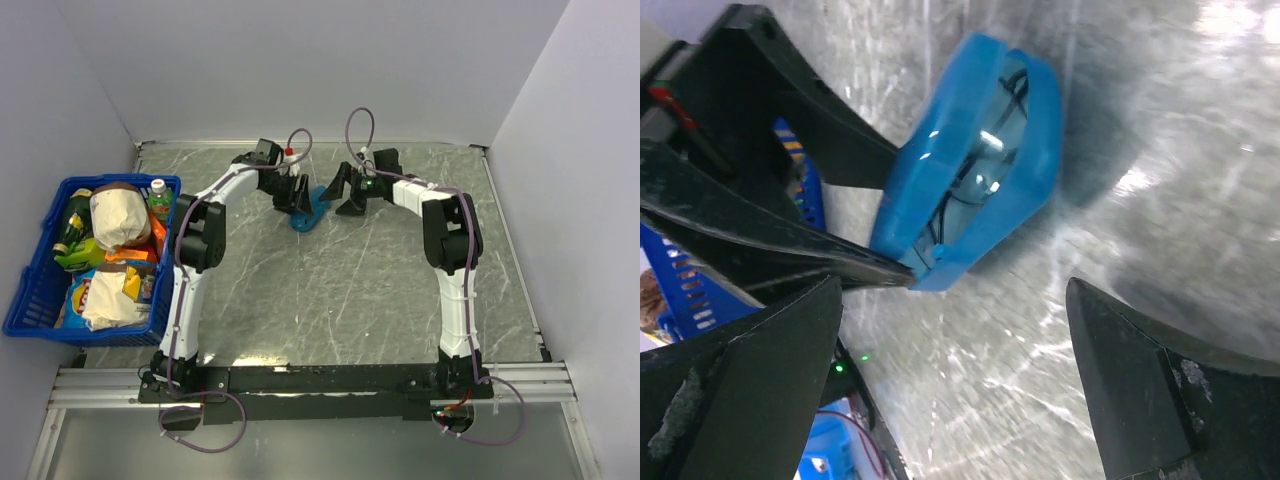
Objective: Organize the sunglasses
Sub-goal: Close the case with sunglasses at the center of the board.
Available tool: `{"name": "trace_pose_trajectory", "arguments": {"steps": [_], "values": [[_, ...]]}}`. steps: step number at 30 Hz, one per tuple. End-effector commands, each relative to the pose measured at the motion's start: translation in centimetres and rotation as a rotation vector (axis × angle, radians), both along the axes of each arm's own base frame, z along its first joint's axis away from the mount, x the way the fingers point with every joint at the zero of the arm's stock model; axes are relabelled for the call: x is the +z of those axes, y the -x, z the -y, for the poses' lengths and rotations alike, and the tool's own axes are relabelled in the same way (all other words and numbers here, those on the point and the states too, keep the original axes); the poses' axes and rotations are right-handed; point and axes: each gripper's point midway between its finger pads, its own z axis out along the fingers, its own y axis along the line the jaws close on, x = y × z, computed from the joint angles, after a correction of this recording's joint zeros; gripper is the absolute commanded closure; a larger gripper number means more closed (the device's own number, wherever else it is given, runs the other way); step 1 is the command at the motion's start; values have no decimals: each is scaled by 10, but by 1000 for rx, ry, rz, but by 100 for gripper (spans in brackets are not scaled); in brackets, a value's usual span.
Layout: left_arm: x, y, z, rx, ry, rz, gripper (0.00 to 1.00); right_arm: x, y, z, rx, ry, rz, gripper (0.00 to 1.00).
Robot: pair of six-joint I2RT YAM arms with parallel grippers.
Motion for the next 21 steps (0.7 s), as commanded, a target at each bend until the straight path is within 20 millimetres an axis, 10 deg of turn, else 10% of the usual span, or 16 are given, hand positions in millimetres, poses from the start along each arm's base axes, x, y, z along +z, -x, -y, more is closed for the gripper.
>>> {"name": "trace_pose_trajectory", "arguments": {"steps": [1, 21], "values": [[-3, -2, -6, 45, -85, 31, 36, 14, -8, -20, 3, -53, 26, 0], [-9, 8, 9, 17, -34, -12, 37, -28, -16, -46, 11, -61, -62, 21]]}}
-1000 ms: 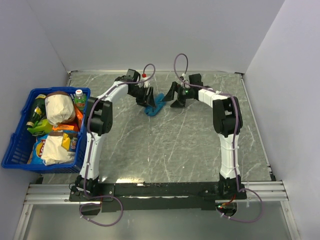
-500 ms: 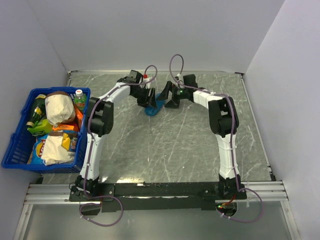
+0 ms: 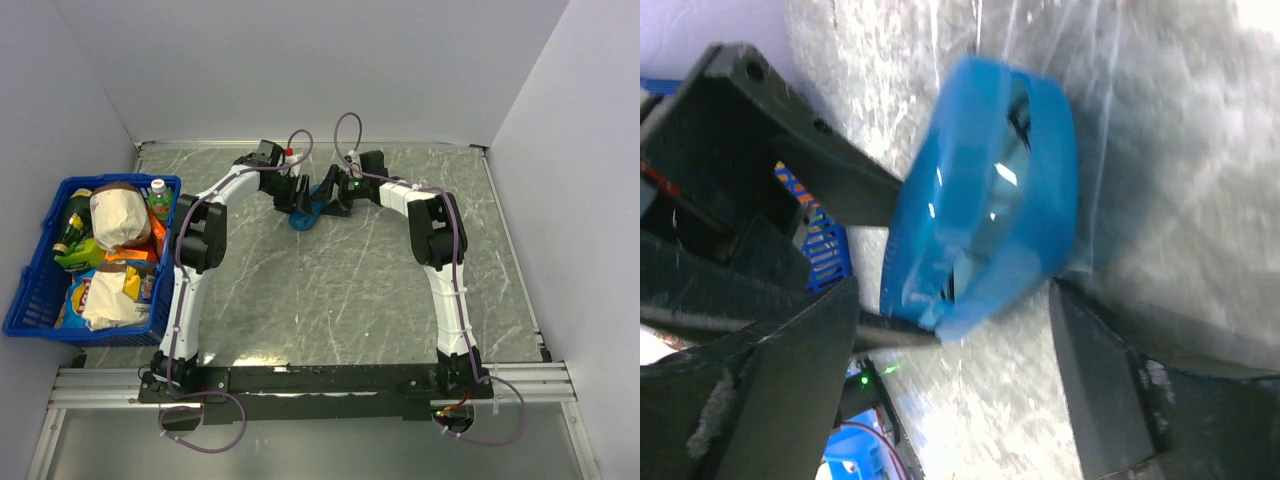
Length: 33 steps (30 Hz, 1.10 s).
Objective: Organize the sunglasses
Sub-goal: Close the case with sunglasses at the center of the board.
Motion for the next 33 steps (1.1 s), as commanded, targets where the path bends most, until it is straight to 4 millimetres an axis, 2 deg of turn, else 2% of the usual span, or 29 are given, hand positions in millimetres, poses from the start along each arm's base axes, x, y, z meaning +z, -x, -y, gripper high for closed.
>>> {"name": "trace_pose_trajectory", "arguments": {"steps": [1, 6, 10, 12, 16, 21, 22, 25, 26, 31, 33], "values": [[-4, 12, 8, -17, -2, -30, 37, -11, -7, -9, -1, -7, -4, 22], [-2, 11, 9, -11, 3, -32, 37, -10, -3, -11, 2, -21, -17, 36], [-4, 10, 8, -5, -4, -30, 37, -7, 0, -10, -5, -24, -23, 40], [-5, 12, 8, -7, -1, -39, 36, -4, 1, -11, -7, -32, -27, 47], [-3, 13, 9, -11, 2, -40, 31, -4, 3, -12, -5, -25, -29, 49], [9, 13, 12, -26, 22, -22, 26, -6, 2, -12, -2, -21, -24, 52], [11, 13, 13, -28, 23, -20, 26, -5, 3, -13, 5, -22, -21, 50], [14, 13, 13, -33, 25, -11, 25, 0, 1, -11, 17, -15, 3, 26], [12, 13, 12, -33, 19, -12, 25, -1, 2, -10, 24, -10, 6, 0], [6, 12, 8, -21, -6, -14, 25, 12, -1, 15, -15, 28, 42, 0], [5, 11, 7, -16, -13, -11, 25, 15, -4, 35, -59, 68, 53, 0]]}}
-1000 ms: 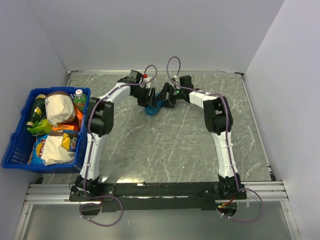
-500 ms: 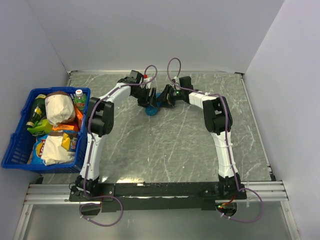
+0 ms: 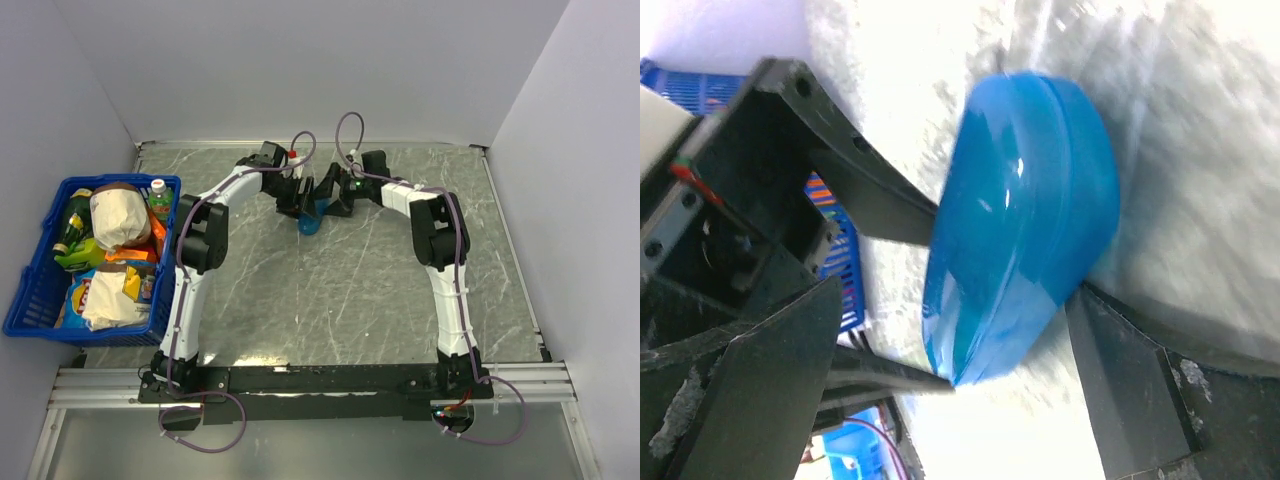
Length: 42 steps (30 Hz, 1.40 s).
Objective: Organize the sunglasses
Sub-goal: Close the case with sunglasses at the center of the board, then reset both arms
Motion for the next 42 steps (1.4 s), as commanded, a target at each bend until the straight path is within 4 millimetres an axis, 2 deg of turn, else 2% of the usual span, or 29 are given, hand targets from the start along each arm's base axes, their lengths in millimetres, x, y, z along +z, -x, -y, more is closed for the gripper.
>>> {"name": "trace_pose_trajectory", "arguments": {"steps": [1, 5, 7, 8, 9, 10, 13, 14, 16, 17, 19, 20, 22, 23, 24, 25, 26, 27, 28, 29, 30, 32, 34, 35, 36, 37, 39, 40, 42], "values": [[4, 0, -2, 9, -34, 17, 25, 11, -2, 42, -69, 120, 56, 0], [10, -3, -3, 12, -36, 31, 20, 23, 0, 81, -128, 202, 104, 0], [13, -3, -3, 10, -35, 40, 17, 19, 3, 103, -130, 300, 136, 0], [17, -3, -3, 9, -32, 50, 6, 28, 3, 110, -130, 331, 168, 0], [20, -3, -4, 10, -34, 52, 1, 27, 2, 119, -139, 386, 184, 0], [21, -3, -5, 9, -35, 59, 1, 24, 10, 128, -103, 443, 190, 0], [34, -4, -15, 16, -39, 85, 4, 38, 19, 151, -79, 561, 267, 0], [49, -6, -19, 24, -36, 118, 4, 48, 30, 156, -68, 589, 277, 0], [60, -10, -33, 42, -37, 147, 4, 57, 38, 167, -46, 639, 331, 0], [76, -11, -37, 47, -27, 178, 3, 69, 46, 174, -54, 663, 363, 0], [88, -12, -55, 69, -33, 194, 3, 81, 52, 184, -53, 709, 426, 0], [107, -11, -62, 78, -23, 230, 4, 92, 56, 194, -84, 753, 463, 0], [116, -9, -82, 111, -22, 258, 3, 102, 65, 201, -75, 792, 496, 0], [144, -5, -91, 130, -6, 320, 3, 114, 72, 207, -95, 816, 525, 0], [137, 3, -106, 156, -17, 307, 4, 121, 75, 210, -101, 827, 554, 0], [149, 1, -112, 168, -19, 371, 4, 122, 82, 213, -93, 843, 571, 0], [175, 9, -120, 182, -24, 446, 3, 143, 89, 216, -121, 848, 629, 0], [170, 14, -130, 208, -65, 458, 4, 155, 91, 218, -139, 852, 676, 0], [178, 18, -134, 209, -77, 497, 3, 155, 98, 220, -139, 859, 698, 0], [203, 25, -139, 222, -76, 571, 3, 181, 108, 222, -175, 850, 771, 0], [204, 31, -142, 229, -85, 583, 4, 191, 112, 223, -194, 851, 808, 0], [231, 42, -148, 254, -85, 654, 4, 222, 128, 225, -247, 832, 918, 0], [243, 51, -151, 264, -85, 686, 4, 250, 144, 227, -302, 810, 1020, 0], [265, 59, -153, 274, -71, 747, 4, 257, 151, 227, -315, 800, 1054, 0], [266, 66, -153, 275, -64, 761, 3, 264, 157, 227, -323, 795, 1094, 0], [284, 77, -156, 286, -53, 822, 3, 270, 169, 227, -334, 783, 1143, 0], [291, 85, -162, 300, -62, 899, 3, 281, 178, 229, -363, 778, 1216, 0], [307, 96, -167, 311, -64, 966, 4, 280, 185, 230, -369, 777, 1238, 0], [308, 99, -177, 361, -86, 1011, 4, 283, 190, 232, -390, 771, 1257, 0]]}}
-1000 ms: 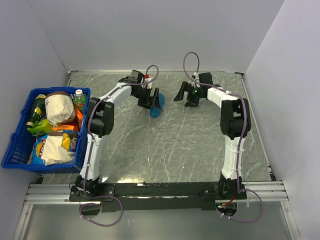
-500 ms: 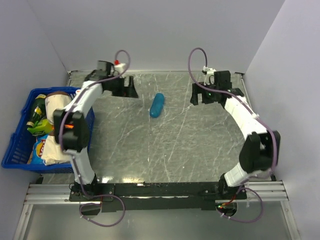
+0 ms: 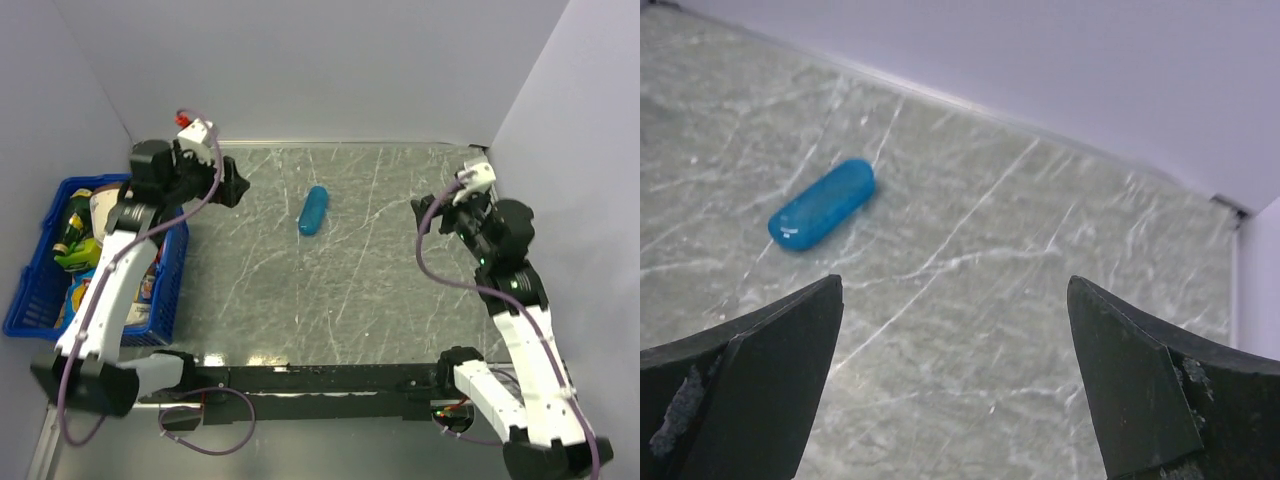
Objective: Organize the sunglasses
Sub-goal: Reset both arms
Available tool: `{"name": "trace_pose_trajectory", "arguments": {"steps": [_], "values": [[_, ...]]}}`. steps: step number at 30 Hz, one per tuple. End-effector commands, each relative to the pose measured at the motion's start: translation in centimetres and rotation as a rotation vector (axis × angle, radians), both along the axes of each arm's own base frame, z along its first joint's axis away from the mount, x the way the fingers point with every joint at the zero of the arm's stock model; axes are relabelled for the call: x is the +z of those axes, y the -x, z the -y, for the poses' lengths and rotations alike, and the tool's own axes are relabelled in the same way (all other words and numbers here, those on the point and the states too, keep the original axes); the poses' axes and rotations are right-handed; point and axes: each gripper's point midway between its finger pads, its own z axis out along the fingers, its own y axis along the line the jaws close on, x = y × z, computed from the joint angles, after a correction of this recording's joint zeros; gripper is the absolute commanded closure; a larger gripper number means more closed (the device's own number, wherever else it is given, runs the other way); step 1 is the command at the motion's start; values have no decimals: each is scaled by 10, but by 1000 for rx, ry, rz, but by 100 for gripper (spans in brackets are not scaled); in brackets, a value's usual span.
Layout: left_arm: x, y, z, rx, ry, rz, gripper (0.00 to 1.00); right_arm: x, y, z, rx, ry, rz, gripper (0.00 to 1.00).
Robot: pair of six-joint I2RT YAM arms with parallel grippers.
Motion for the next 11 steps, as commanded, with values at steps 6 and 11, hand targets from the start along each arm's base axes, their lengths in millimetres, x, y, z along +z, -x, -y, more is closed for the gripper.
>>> {"name": "trace_pose_trajectory", "arguments": {"steps": [6, 11], "values": [[31, 16, -21, 79, -44, 212, 4, 8, 10, 2, 4, -2, 114, 0], [27, 15, -19, 66, -38, 213, 4, 8, 9, 9, -34, 6, 135, 0]]}}
